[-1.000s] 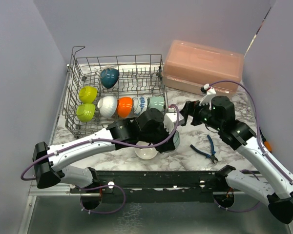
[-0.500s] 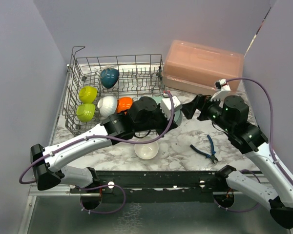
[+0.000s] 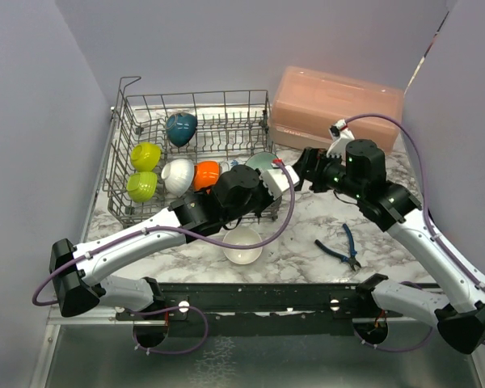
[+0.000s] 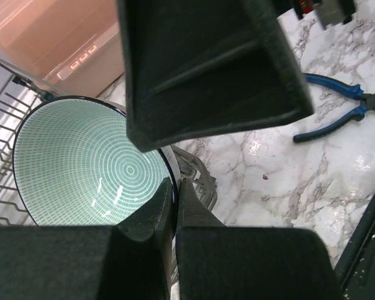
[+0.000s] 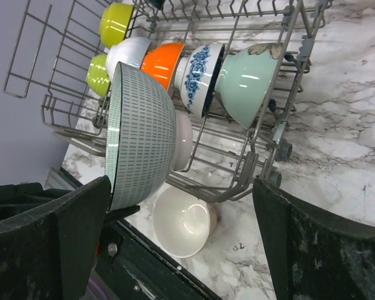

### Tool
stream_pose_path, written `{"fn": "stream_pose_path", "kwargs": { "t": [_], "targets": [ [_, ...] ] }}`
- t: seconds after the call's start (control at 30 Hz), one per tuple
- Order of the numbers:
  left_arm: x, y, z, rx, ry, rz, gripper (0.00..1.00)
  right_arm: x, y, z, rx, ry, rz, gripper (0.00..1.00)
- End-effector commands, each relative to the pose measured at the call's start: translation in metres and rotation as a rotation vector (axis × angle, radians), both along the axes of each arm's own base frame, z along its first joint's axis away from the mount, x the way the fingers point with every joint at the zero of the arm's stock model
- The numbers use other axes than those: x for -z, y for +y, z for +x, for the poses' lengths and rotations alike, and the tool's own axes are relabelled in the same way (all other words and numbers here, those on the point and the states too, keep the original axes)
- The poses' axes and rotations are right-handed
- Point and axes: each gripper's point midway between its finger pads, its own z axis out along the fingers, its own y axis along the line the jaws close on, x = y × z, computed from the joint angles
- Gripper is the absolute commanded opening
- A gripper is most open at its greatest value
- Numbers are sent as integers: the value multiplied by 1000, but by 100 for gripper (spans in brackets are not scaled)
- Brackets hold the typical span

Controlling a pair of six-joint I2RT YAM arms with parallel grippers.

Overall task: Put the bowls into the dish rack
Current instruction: Pick up the bowl from the center of the board.

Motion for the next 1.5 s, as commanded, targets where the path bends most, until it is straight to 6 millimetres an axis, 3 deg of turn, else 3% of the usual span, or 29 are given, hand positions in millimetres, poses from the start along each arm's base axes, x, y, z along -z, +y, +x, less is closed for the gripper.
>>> {"fn": "stream_pose_path", "kwargs": {
  "t": [0.0, 0.2, 0.33, 0.47, 0.6, 0.7, 0.83, 1.07, 1.2, 1.47],
  "targets": [
    [-31, 1, 10, 11, -147, -17, 0, -14, 20, -5, -102, 8, 40, 100],
    [-25, -7, 7, 74, -160, 22, 0, -8, 28, 6, -120, 29, 14, 98],
    [-20, -13, 7, 95, -144, 46, 0, 3, 33, 11, -139, 61, -19, 91],
    [-13, -15, 10, 87, -133, 79, 0, 11, 39, 12, -173, 87, -42, 72],
    [-8, -13, 14, 66, -126, 109, 0, 11, 38, 14, -174, 81, -60, 38],
    [-8, -15, 15, 59, -118, 107, 0, 13, 34, 17, -161, 76, -89, 20],
    [-12, -18, 14, 63, -111, 93, 13, 16, 30, 20, -148, 65, -115, 1],
    [-29, -27, 8, 68, -60, 1, 76, 25, 27, 25, -117, 67, -131, 0],
    [-42, -29, 0, 78, -18, -72, 98, 32, 27, 27, -106, 84, -130, 0],
    [-63, -17, 4, -9, 91, -243, 99, 40, 21, 31, -82, 84, -133, 0]
  ]
}}
